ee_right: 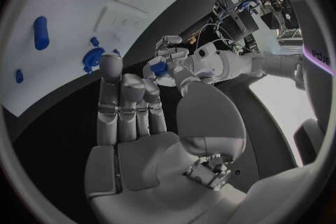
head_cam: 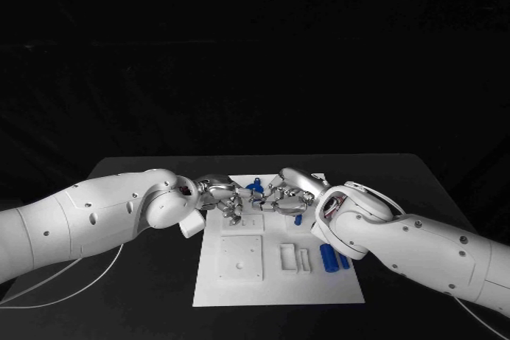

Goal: Assemble the parts on the task board

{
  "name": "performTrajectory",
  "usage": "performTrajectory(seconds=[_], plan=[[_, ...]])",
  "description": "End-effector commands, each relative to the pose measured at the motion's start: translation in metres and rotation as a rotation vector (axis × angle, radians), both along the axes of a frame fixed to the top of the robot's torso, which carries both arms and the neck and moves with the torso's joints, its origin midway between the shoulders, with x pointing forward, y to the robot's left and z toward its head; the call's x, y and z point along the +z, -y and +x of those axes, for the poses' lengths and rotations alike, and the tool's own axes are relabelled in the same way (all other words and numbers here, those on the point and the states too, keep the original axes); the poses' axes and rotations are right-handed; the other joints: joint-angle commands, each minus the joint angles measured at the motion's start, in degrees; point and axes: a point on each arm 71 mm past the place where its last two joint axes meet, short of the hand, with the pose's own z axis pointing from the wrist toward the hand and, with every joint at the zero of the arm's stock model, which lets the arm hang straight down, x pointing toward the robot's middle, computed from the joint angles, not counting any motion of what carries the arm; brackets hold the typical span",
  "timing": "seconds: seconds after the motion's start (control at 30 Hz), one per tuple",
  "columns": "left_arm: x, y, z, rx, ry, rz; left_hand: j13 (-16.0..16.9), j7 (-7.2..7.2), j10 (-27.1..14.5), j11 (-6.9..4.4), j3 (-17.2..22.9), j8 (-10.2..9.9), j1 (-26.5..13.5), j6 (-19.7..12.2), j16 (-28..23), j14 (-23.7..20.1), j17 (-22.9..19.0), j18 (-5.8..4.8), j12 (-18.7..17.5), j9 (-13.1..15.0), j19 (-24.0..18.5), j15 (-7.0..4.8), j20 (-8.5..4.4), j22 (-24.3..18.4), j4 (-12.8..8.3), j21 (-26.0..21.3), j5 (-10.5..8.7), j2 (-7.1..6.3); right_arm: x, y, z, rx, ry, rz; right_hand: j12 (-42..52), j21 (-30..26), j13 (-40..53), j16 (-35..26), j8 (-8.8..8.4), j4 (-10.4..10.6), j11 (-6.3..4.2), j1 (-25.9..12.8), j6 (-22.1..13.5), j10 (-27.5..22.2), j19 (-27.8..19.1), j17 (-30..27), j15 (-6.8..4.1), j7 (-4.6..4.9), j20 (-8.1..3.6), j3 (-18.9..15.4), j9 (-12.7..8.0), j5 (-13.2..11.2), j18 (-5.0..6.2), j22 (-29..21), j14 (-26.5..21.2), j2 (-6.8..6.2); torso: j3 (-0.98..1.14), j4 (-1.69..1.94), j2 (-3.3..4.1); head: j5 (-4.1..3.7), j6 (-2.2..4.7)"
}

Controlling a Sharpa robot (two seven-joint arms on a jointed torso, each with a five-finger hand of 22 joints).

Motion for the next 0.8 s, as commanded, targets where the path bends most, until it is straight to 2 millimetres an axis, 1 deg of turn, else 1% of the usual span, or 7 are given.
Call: performTrajectory(seconds=[0.03, 0.27, 0.37, 0.47, 0.53, 0.7, 0.8], plan=[[0.0024, 0.003, -0.0007, -0.008, -0.001, -0.025, -0.07, -0.41, 3.44, -1.39, 7.85, 0.4, 0.54, 0.74, -0.06, 0.09, -0.01, -0.43, 0.24, -0.02, 0.25, -0.39, -0.13, 0.98, -7.7, -0.17, -0.18, -0.13, -0.002, 0.0052, 0.0026, -0.045, 0.005, -0.016, -0.48, 0.12, 0.05, 0.04, 0.36, 0.02, -0.04, -0.25, 0.13, 0.33, 2.41, -0.22, -0.31, 0.06, -0.26, -0.03, 0.08, 0.2, -0.6, -0.07, 0.14, -0.17, 0.0, 0.01, 0.01, 0.01, -0.01], [0.0023, 0.0029, -0.0013, -0.017, -0.002, -0.023, -0.12, -0.36, 3.42, -1.39, 7.83, 0.41, 0.98, 0.79, -0.08, 0.08, 0.0, -0.43, 0.22, -0.1, 0.27, -0.4, -0.15, 1.0, -7.83, -0.22, -0.18, -0.28, -0.0025, 0.0083, 0.0041, -0.064, 0.003, -0.01, -2.15, -1.3, -0.63, -0.76, 0.34, 0.03, 0.09, 0.07, -0.78, -0.66, 2.28, -0.83, -0.53, 0.36, -0.46, -0.85, 0.06, 0.16, -0.37, -0.76, -0.13, -0.98, 0.01, -0.06, 0.0, 0.04, -0.07], [0.0023, 0.0035, -0.0018, -0.026, -0.004, -0.025, -0.17, -0.35, 3.43, -1.37, 7.72, 0.4, 1.18, 0.83, -0.09, 0.04, 0.01, -0.43, 0.17, -0.21, 0.24, -0.39, -0.14, 1.02, -7.76, -0.24, -0.19, -0.42, -0.0025, 0.0087, 0.0046, -0.067, 0.004, -0.005, -2.97, -2.03, -1.08, -1.13, 0.33, -0.48, 0.18, 0.92, -1.18, -1.17, 2.23, -1.0, -0.56, 0.49, -0.5, -1.19, 0.06, -0.64, -0.28, -1.1, -0.22, -1.19, 0.01, -0.06, 0.0, 0.05, -0.04], [0.0024, 0.0045, -0.0025, -0.037, -0.006, -0.028, -0.22, -0.35, 3.41, -1.36, 7.6, 0.4, 1.37, 0.87, -0.13, -0.02, 0.02, -0.44, 0.11, -0.35, 0.2, -0.37, -0.12, 1.03, -7.6, -0.28, -0.23, -0.5, -0.0023, 0.0084, 0.0046, -0.067, 0.006, 0.0, -3.13, -2.19, -1.17, -1.29, 0.33, -2.13, 0.18, 2.36, -1.15, -1.27, 2.27, -1.01, -0.55, 0.52, -0.47, -1.31, 0.06, -1.5, -0.23, -1.18, -0.21, -1.18, 0.03, -0.05, 0.0, 0.04, 0.0], [0.0025, 0.0051, -0.0028, -0.042, -0.008, -0.031, -0.25, -0.33, 3.39, -1.33, 7.49, 0.38, 1.53, 0.81, -0.18, -0.1, 0.01, -0.44, 0.05, -0.48, 0.12, -0.35, -0.09, 1.03, -7.51, -0.32, -0.36, -0.63, -0.0021, 0.0079, 0.0045, -0.065, 0.006, 0.003, -3.03, -2.18, -1.09, -1.31, 0.35, -3.98, 0.15, 3.93, -0.98, -1.25, 2.28, -0.95, -0.58, 0.5, -0.49, -0.6, 0.07, -1.62, -0.28, -1.15, -0.2, -1.03, 0.03, -0.03, 0.0, 0.04, -0.01], [0.0027, 0.0055, -0.0028, -0.041, -0.011, -0.039, -0.27, -0.29, 3.39, -1.3, 7.18, 0.37, 2.06, 0.72, -0.23, -0.14, 0.02, -0.44, -0.04, -1.04, 0.08, -0.32, -0.06, 1.02, -6.99, -0.4, -0.59, -0.87, -0.0021, 0.0067, 0.004, -0.061, 0.006, 0.005, -2.4, -1.55, -0.71, -0.93, 0.39, -8.12, 0.1, 5.97, -0.27, -0.77, 2.33, -0.5, -0.49, 0.55, -0.43, 1.95, 0.13, -4.13, -0.42, -0.71, -0.06, 0.18, 0.01, -0.03, 0.0, 0.0, -0.01], [0.0029, 0.0058, -0.0027, -0.038, -0.013, -0.045, -0.27, -0.29, 3.39, -1.3, 6.94, 0.4, 2.48, 0.73, -0.24, -0.16, 0.04, -0.44, -0.1, -1.41, 0.09, -0.3, -0.04, 1.02, -6.62, -0.46, -0.76, -1.19, -0.0022, 0.0061, 0.0037, -0.058, 0.004, 0.005, -1.98, -1.1, -0.48, -0.67, 0.39, -10.33, 0.04, 5.47, 0.28, -0.12, 2.31, -0.23, -0.39, 0.59, -0.34, 3.24, 0.15, -5.38, -0.48, -0.27, -0.02, 0.88, -0.01, -0.03, 0.01, -0.01, -0.01]])
